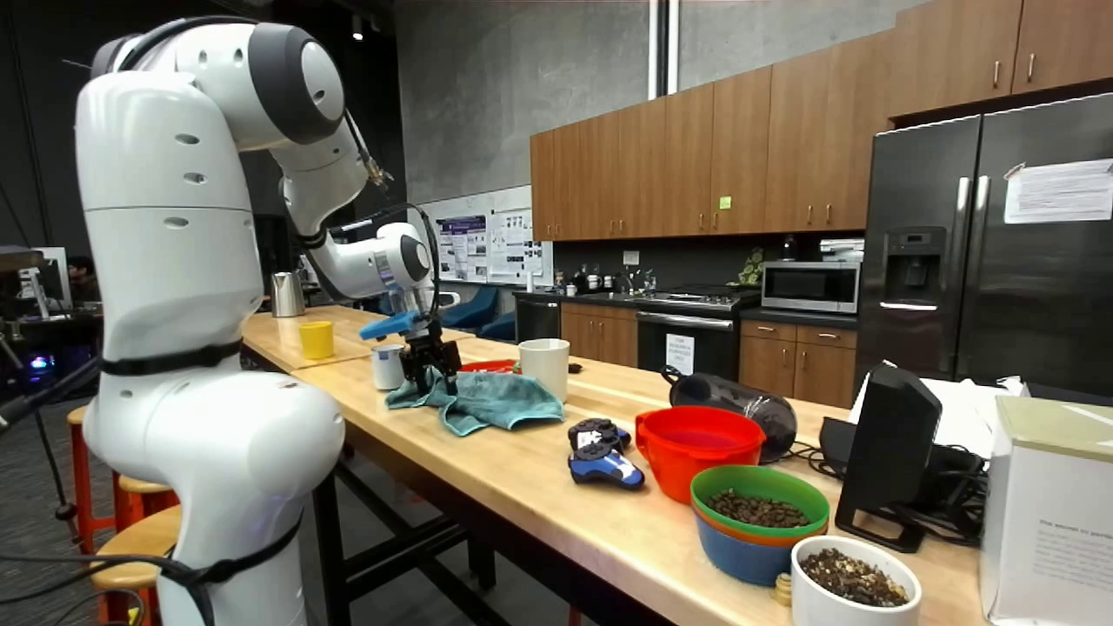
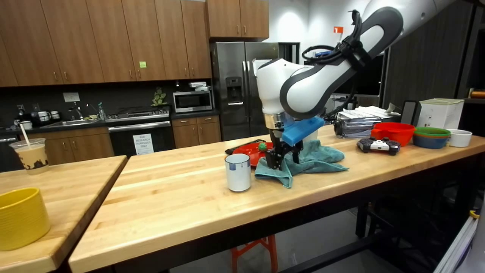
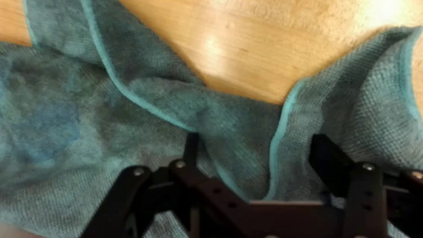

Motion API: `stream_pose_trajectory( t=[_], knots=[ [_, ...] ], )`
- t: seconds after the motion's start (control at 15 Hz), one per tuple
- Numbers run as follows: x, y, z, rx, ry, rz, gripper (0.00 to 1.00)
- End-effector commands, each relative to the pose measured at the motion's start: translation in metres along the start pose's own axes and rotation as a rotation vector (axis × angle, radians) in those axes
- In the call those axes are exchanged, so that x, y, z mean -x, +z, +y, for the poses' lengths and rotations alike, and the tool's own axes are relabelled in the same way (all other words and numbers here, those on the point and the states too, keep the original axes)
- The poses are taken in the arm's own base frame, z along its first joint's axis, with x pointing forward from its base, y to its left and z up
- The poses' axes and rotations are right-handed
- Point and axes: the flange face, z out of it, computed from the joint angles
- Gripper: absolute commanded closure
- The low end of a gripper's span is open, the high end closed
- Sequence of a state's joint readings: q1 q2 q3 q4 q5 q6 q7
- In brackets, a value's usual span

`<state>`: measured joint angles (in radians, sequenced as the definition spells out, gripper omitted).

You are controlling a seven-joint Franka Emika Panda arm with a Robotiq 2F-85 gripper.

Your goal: Lift then drop the towel

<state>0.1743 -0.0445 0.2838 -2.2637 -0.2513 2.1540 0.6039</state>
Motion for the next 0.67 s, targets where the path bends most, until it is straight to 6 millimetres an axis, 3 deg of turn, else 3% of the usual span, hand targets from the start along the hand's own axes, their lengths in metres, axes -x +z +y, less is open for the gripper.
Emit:
stream_pose_trajectory(
  t=[0.0, 0.47, 0.6],
  knots=[
    [0.0001, 0.0068, -0.0089, 0.020, -0.005, 0.038, 0.48],
    [0.0005, 0.0055, -0.0129, 0.022, 0.002, 0.040, 0.99],
    [0.0002, 0.0049, -0.0105, 0.022, 0.007, 0.037, 1.00]
  ],
)
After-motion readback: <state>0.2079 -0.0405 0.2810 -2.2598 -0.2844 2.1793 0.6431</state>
